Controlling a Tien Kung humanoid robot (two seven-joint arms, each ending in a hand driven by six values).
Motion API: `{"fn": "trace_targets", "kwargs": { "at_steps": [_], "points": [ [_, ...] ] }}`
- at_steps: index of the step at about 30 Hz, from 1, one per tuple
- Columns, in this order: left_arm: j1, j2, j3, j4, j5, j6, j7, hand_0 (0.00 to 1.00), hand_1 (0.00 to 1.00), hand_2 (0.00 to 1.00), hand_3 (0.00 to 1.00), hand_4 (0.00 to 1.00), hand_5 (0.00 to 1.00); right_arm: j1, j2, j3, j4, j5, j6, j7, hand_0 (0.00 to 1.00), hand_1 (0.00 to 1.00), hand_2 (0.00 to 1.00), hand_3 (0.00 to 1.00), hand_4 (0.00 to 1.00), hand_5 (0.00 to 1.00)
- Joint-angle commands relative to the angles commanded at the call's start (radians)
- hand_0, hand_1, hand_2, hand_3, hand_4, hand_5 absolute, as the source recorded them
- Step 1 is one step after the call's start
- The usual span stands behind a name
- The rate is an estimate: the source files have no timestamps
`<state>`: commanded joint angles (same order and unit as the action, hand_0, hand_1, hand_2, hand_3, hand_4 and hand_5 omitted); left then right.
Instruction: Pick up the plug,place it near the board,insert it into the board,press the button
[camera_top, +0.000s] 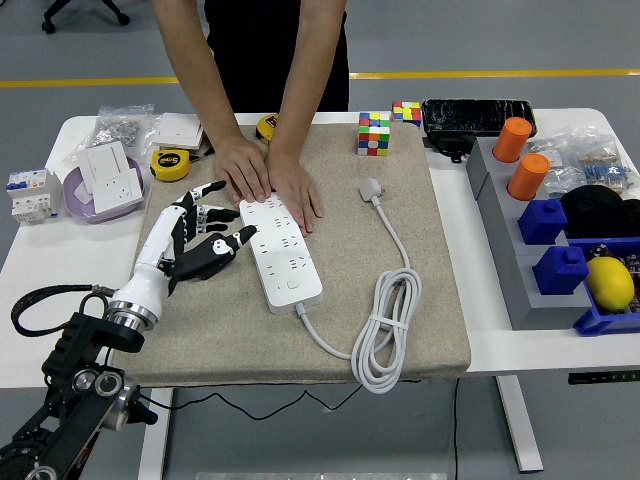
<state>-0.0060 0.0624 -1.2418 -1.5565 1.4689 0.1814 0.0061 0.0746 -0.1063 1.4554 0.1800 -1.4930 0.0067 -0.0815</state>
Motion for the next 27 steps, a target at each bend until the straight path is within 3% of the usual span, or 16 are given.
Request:
{"fn": "trace_targets", "kwargs": {
  "at_steps": [3, 4, 5, 9, 10, 11, 16, 17, 18, 22, 23, 27],
  "points": [
    [-0.009, 0.002, -0.006, 0.012, 0.04, 0.0, 0.015, 0.998, 0.998, 0.998, 0.927, 0.998, 0.3, -0.001, 0.0, 0.002, 0.0, -0.003, 0.001, -0.001, 0.871, 0.748, 0.737, 0.766, 0.998, 0.856],
    [-0.017, 0.003, -0.011, 0.023, 0.081, 0.0, 0.029, 0.998, 0.998, 0.998, 0.927, 0.998, 0.3, -0.002, 0.0, 0.005, 0.0, -0.006, 0.001, -0.002, 0.871, 0.748, 0.737, 0.766, 0.998, 0.856],
    [-0.022, 0.004, -0.014, 0.029, 0.12, 0.001, 0.037, 0.998, 0.998, 0.998, 0.998, 0.998, 0.272, -0.002, 0.0, 0.006, 0.0, -0.007, 0.001, -0.003, 0.87, 0.747, 0.737, 0.766, 0.998, 0.856],
    [-0.065, 0.012, -0.017, 0.075, 0.281, 0.0, 0.107, 0.998, 0.998, 0.998, 0.998, 0.998, 0.272, 0.0, 0.0, -0.002, 0.0, 0.001, 0.001, -0.001, 0.87, 0.747, 0.737, 0.766, 0.998, 0.856],
    [-0.083, 0.015, -0.011, 0.085, 0.327, -0.008, 0.124, 0.998, 0.998, 0.998, 0.998, 0.998, 0.272, 0.001, -0.001, -0.007, 0.0, 0.007, 0.0, 0.0, 0.87, 0.747, 0.737, 0.766, 0.998, 0.856],
    [-0.095, 0.015, -0.005, 0.095, 0.366, -0.017, 0.136, 0.998, 0.998, 0.975, 0.987, 0.998, 0.06, 0.002, -0.001, -0.008, 0.0, 0.009, -0.001, 0.0, 0.869, 0.748, 0.737, 0.766, 0.998, 0.857],
    [-0.149, 0.009, 0.027, 0.165, 0.58, -0.085, 0.159, 0.998, 0.998, 0.975, 0.987, 0.998, 0.06, 0.004, -0.002, -0.007, 0.0, 0.009, -0.001, -0.002, 0.869, 0.748, 0.737, 0.766, 0.998, 0.857],
    [-0.155, 0.007, 0.032, 0.179, 0.626, -0.097, 0.161, 0.972, 0.95, 0.913, 0.918, 0.998, 0.058, 0.005, -0.002, -0.007, 0.0, 0.009, -0.001, -0.002, 0.869, 0.747, 0.737, 0.766, 0.998, 0.857],
    [-0.16, 0.006, 0.038, 0.192, 0.655, -0.107, 0.161, 0.972, 0.95, 0.913, 0.918, 0.998, 0.058, 0.005, -0.001, -0.003, 0.0, 0.007, -0.001, -0.003, 0.869, 0.747, 0.737, 0.766, 0.998, 0.857],
    [-0.168, -0.001, 0.051, 0.215, 0.663, -0.115, 0.153, 0.972, 0.95, 0.913, 0.918, 0.998, 0.058, 0.003, -0.001, 0.002, 0.0, 0.005, -0.001, -0.002, 0.869, 0.747, 0.737, 0.766, 0.998, 0.857],
    [-0.176, -0.005, 0.052, 0.231, 0.664, -0.11, 0.147, 0.853, 0.877, 0.823, 0.83, 0.998, 0.074, 0.002, 0.0, 0.006, 0.0, 0.001, 0.0, -0.003, 0.869, 0.747, 0.737, 0.765, 0.998, 0.853],
    [-0.196, -0.015, 0.052, 0.275, 0.665, -0.097, 0.137, 0.853, 0.877, 0.823, 0.83, 0.998, 0.074, 0.001, 0.001, 0.007, 0.0, 0.0, 0.001, -0.003, 0.869, 0.747, 0.737, 0.765, 0.998, 0.853]
  ]
}}
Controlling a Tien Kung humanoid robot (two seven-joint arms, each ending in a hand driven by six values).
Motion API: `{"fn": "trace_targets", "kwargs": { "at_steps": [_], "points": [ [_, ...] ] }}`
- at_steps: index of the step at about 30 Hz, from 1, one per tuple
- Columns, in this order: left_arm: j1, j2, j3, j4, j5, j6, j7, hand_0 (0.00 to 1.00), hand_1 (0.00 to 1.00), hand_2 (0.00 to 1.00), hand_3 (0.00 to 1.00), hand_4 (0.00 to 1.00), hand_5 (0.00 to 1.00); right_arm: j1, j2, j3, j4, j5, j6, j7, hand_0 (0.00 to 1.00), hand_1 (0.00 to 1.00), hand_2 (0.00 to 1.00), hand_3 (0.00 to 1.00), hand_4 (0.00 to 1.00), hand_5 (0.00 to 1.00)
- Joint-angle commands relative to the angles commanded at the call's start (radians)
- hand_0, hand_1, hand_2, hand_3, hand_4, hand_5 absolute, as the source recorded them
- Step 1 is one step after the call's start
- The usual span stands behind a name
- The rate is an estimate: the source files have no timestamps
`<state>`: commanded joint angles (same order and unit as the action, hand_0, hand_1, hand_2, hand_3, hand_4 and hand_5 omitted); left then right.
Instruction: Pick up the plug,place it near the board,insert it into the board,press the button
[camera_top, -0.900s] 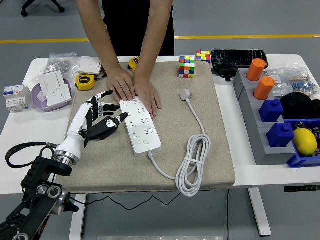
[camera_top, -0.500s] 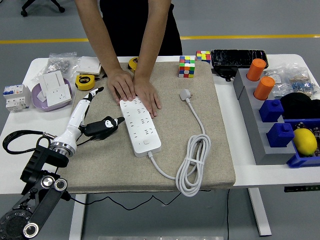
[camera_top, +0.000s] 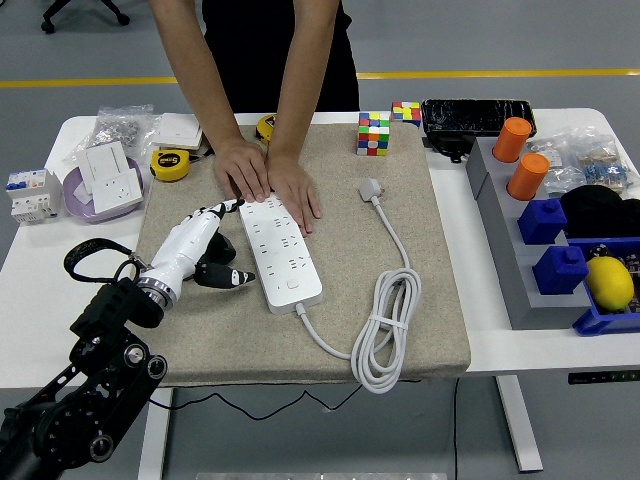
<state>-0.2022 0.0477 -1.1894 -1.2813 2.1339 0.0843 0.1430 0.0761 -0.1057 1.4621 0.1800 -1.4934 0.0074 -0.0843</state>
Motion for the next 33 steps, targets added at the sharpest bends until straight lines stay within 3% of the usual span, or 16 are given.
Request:
{"fn": "trace_targets", "kwargs": {
  "at_steps": [1, 2, 7, 8, 32, 33],
  "points": [
    [-0.006, -0.004, -0.001, 0.016, 0.003, 0.006, -0.001, 0.853, 0.877, 0.823, 0.83, 0.998, 0.074, 0.001, 0.0, -0.002, 0.0, 0.001, 0.0, 0.001, 0.869, 0.747, 0.737, 0.765, 0.998, 0.853],
    [-0.009, -0.006, -0.002, 0.026, 0.006, 0.01, -0.001, 0.826, 0.811, 0.755, 0.775, 0.998, 0.08, 0.001, 0.0, -0.003, 0.0, 0.002, 0.0, 0.001, 0.869, 0.747, 0.737, 0.766, 0.998, 0.852],
    [-0.016, -0.015, -0.01, 0.068, 0.029, 0.025, 0.002, 0.826, 0.811, 0.755, 0.775, 0.998, 0.08, 0.003, 0.0, -0.008, 0.0, 0.007, -0.001, 0.002, 0.869, 0.747, 0.737, 0.766, 0.998, 0.852],
    [-0.016, -0.016, -0.014, 0.076, 0.035, 0.027, 0.001, 0.685, 0.656, 0.653, 0.702, 0.998, 0.092, 0.003, 0.0, -0.005, 0.0, 0.004, -0.001, 0.001, 0.869, 0.747, 0.737, 0.766, 0.998, 0.849],
    [-0.015, -0.018, -0.091, 0.135, 0.12, 0.051, 0.01, 0.663, 0.649, 0.635, 0.656, 0.998, 0.114, 0.004, -0.004, -0.007, 0.0, 0.002, 0.0, 0.001, 0.872, 0.747, 0.737, 0.766, 0.998, 0.844],
    [-0.015, -0.018, -0.091, 0.137, 0.123, 0.05, 0.011, 0.651, 0.624, 0.53, 0.544, 0.998, 0.108, 0.005, -0.003, -0.007, 0.0, 0.003, 0.0, 0.001, 0.871, 0.747, 0.737, 0.766, 0.998, 0.843]
  ]
}}
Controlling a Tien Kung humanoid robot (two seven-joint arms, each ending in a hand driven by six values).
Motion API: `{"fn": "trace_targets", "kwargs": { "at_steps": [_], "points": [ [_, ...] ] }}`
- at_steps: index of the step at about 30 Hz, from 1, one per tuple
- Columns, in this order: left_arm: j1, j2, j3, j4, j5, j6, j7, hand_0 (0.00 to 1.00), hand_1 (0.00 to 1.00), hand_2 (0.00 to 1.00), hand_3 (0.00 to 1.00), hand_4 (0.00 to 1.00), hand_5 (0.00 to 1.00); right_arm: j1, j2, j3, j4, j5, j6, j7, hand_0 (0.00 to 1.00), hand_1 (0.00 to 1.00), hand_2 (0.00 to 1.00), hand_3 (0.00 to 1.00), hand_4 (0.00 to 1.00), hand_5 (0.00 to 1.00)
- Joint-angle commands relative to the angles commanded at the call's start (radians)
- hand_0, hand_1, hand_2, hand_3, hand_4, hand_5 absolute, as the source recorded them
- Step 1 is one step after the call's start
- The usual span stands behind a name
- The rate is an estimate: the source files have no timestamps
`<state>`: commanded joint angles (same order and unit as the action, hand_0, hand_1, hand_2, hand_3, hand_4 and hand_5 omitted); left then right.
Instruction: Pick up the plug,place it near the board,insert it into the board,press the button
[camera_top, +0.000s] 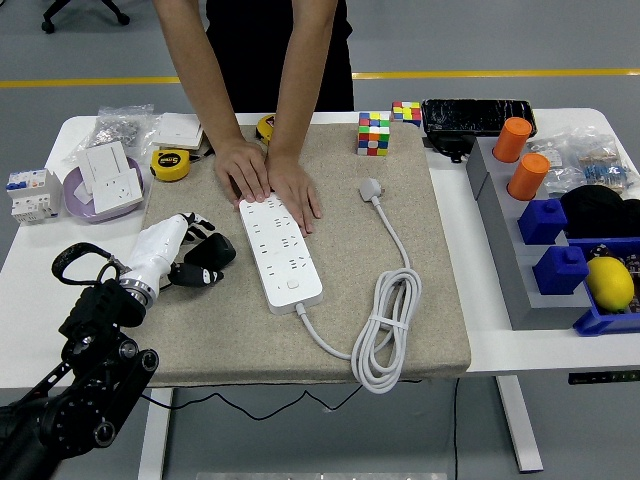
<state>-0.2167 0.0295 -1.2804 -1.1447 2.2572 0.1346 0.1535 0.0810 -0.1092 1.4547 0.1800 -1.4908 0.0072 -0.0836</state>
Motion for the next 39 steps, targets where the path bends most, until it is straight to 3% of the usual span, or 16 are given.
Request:
{"fn": "trace_targets", "kwargs": {
  "at_steps": [5, 6, 11, 12, 20, 39],
  "points": [
    [0.003, -0.001, 0.004, -0.004, 0.003, 0.009, -0.002, 0.651, 0.624, 0.53, 0.544, 0.998, 0.108, 0.0, -0.001, 0.0, 0.0, -0.001, 0.001, -0.001, 0.871, 0.747, 0.737, 0.766, 0.998, 0.843],
    [0.002, -0.001, 0.005, -0.002, 0.001, 0.012, -0.004, 0.571, 0.465, 0.413, 0.464, 0.866, 0.113, -0.001, -0.001, -0.001, 0.0, -0.001, 0.001, -0.001, 0.871, 0.747, 0.737, 0.766, 0.998, 0.843],
    [0.003, -0.003, 0.004, 0.003, 0.001, 0.016, -0.009, 0.571, 0.465, 0.413, 0.464, 0.866, 0.113, -0.001, -0.002, -0.005, 0.0, 0.003, 0.0, 0.0, 0.871, 0.747, 0.737, 0.766, 0.998, 0.843],
    [0.003, -0.003, 0.005, 0.003, -0.001, 0.016, -0.01, 0.523, 0.398, 0.389, 0.455, 0.703, 0.098, -0.001, -0.002, -0.005, 0.0, 0.004, 0.0, 0.001, 0.873, 0.747, 0.736, 0.766, 0.998, 0.842],
    [-0.002, 0.001, 0.01, -0.002, -0.009, 0.011, -0.005, 0.516, 0.387, 0.379, 0.45, 0.671, 0.099, 0.0, -0.001, 0.005, 0.0, -0.001, 0.0, -0.001, 0.871, 0.747, 0.736, 0.766, 0.998, 0.842],
    [-0.052, 0.044, 0.092, -0.052, -0.045, -0.003, -0.007, 0.511, 0.389, 0.373, 0.443, 0.651, 0.1, 0.003, -0.001, 0.006, 0.0, 0.0, 0.0, -0.001, 0.87, 0.747, 0.737, 0.766, 0.998, 0.843]
  ]
}}
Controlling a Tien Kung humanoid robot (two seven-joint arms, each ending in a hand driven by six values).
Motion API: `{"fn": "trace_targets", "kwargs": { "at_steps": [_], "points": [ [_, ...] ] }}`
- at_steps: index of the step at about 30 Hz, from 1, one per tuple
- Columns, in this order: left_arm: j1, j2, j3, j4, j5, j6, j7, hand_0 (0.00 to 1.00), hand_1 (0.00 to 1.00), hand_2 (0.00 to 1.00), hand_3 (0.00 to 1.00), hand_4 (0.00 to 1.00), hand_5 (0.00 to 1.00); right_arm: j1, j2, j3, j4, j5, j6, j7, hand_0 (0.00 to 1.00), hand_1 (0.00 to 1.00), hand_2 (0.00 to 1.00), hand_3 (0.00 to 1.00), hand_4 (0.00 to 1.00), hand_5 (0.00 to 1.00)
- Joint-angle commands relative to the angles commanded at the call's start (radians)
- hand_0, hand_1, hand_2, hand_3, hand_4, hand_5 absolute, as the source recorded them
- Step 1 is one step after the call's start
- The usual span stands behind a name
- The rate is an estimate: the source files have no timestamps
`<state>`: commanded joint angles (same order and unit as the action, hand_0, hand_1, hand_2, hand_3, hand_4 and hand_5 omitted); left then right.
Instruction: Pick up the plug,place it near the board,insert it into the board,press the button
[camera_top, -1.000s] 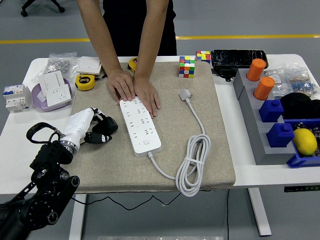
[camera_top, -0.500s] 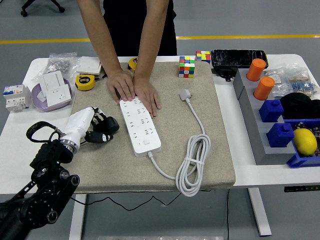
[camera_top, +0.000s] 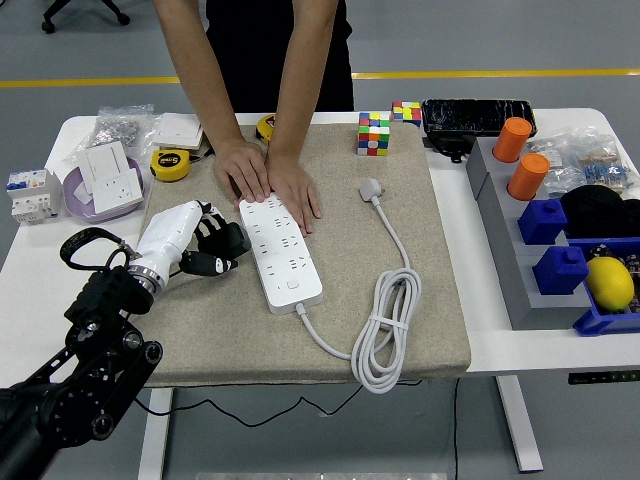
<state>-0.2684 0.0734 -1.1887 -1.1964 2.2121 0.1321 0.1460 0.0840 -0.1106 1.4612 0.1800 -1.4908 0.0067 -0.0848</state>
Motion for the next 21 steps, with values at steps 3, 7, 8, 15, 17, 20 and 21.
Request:
{"fn": "trace_targets", "kwargs": {
  "at_steps": [3, 7, 8, 15, 17, 20, 21],
  "points": [
    [-0.008, 0.004, 0.014, -0.008, -0.004, -0.003, -0.003, 0.511, 0.392, 0.372, 0.438, 0.646, 0.097, 0.001, 0.0, 0.0, 0.0, 0.001, 0.0, 0.0, 0.871, 0.747, 0.737, 0.766, 0.998, 0.843],
    [-0.02, 0.008, 0.035, -0.001, 0.001, -0.008, -0.003, 0.511, 0.392, 0.372, 0.438, 0.646, 0.097, 0.001, -0.001, -0.002, 0.0, 0.002, 0.0, 0.0, 0.871, 0.747, 0.737, 0.766, 0.998, 0.843],
    [-0.022, 0.009, 0.038, 0.002, 0.002, -0.01, -0.003, 0.511, 0.392, 0.372, 0.438, 0.646, 0.097, 0.002, -0.001, -0.002, 0.0, 0.002, 0.0, 0.0, 0.871, 0.747, 0.737, 0.766, 0.998, 0.843],
    [-0.02, 0.009, 0.051, 0.01, -0.002, -0.014, -0.006, 0.513, 0.395, 0.372, 0.439, 0.646, 0.095, 0.001, -0.002, -0.005, 0.0, 0.0, 0.0, 0.0, 0.872, 0.747, 0.737, 0.766, 0.998, 0.843],
    [-0.02, 0.008, 0.053, 0.012, 0.001, -0.014, -0.007, 0.513, 0.395, 0.372, 0.439, 0.646, 0.095, 0.001, -0.002, -0.003, 0.0, -0.002, 0.001, -0.001, 0.872, 0.747, 0.737, 0.766, 0.998, 0.843],
    [-0.02, 0.008, 0.056, 0.015, -0.002, -0.013, -0.009, 0.513, 0.395, 0.372, 0.439, 0.646, 0.095, 0.002, -0.003, -0.006, 0.0, -0.001, 0.0, 0.0, 0.872, 0.747, 0.737, 0.766, 0.998, 0.843],
    [-0.021, 0.009, 0.057, 0.015, -0.003, -0.013, -0.009, 0.514, 0.396, 0.373, 0.44, 0.647, 0.094, 0.002, -0.003, -0.007, 0.0, 0.0, 0.0, 0.0, 0.872, 0.747, 0.737, 0.766, 0.998, 0.842]
  ]
}}
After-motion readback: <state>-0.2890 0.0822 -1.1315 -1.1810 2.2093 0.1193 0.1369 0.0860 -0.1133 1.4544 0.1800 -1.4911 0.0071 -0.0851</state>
